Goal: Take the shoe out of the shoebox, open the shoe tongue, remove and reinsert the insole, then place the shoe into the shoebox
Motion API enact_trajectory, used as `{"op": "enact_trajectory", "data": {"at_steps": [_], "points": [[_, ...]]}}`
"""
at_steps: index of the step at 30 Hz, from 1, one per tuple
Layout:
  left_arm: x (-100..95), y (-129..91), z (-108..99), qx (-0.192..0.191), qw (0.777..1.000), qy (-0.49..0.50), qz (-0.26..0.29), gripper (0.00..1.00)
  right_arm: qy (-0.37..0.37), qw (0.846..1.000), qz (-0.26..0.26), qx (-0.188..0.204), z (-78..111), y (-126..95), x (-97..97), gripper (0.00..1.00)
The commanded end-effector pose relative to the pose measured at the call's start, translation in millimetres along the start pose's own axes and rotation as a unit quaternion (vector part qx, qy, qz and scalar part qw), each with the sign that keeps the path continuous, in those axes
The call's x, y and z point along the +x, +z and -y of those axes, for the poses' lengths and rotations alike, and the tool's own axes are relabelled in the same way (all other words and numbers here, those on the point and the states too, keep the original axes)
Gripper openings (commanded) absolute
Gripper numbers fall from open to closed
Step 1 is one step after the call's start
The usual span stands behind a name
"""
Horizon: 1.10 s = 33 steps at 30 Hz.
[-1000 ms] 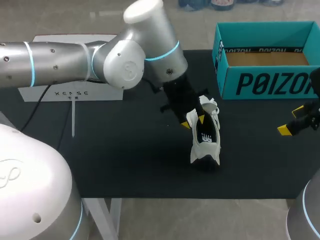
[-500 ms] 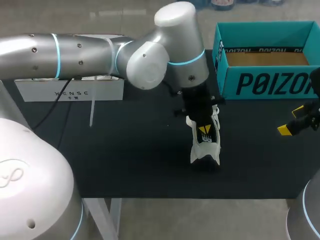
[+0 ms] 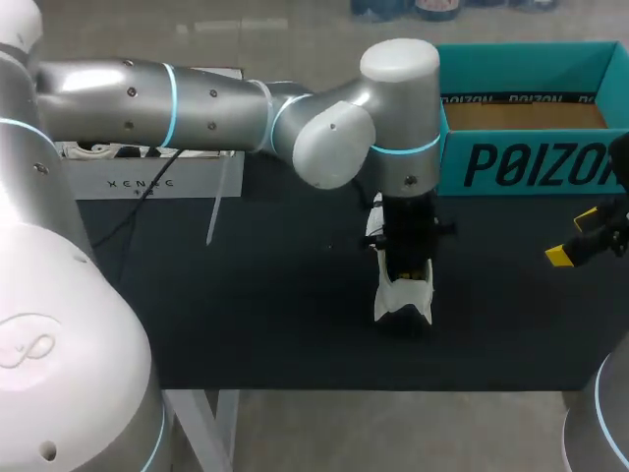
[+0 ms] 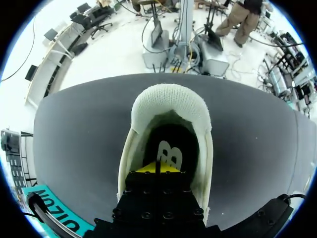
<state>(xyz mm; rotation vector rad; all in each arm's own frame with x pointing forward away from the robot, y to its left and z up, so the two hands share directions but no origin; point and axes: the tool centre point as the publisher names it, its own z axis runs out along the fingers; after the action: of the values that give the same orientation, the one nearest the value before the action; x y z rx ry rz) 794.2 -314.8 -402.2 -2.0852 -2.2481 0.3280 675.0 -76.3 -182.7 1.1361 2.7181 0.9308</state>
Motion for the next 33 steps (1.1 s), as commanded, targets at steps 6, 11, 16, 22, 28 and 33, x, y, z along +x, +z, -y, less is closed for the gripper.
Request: {"op": "enact_trajectory", "data": {"at_steps": [6,11,16,22,28,33], "points": [[-5.0,31,-5,0.01,0.999,-0.007,-0.05,0.0,0.0,1.0,0.004,-0.003,3.9,-1,3.4,1.0],[4.5,15,-6,-0.006,0.999,-0.013,-0.051,0.0,0.0,1.0,0.004,-0.003,3.9,-1,3.4,1.0],[9.5,0,-5,-0.02,0.999,-0.016,-0.044,0.0,0.0,1.0,0.004,-0.003,3.9,-1,3.4,1.0],[14.4,-14,-3,-0.037,0.998,-0.016,-0.042,0.0,0.0,1.0,0.004,-0.003,3.9,-1,3.4,1.0],[14.5,-15,-4,-0.05,0.998,-0.012,-0.043,0.0,0.0,1.0,0.004,-0.003,3.9,-1,3.4,1.0],[9.2,5,-1,-0.044,0.998,-0.004,-0.049,0.0,0.0,1.0,0.004,-0.003,3.9,-1,3.4,1.0]]}}
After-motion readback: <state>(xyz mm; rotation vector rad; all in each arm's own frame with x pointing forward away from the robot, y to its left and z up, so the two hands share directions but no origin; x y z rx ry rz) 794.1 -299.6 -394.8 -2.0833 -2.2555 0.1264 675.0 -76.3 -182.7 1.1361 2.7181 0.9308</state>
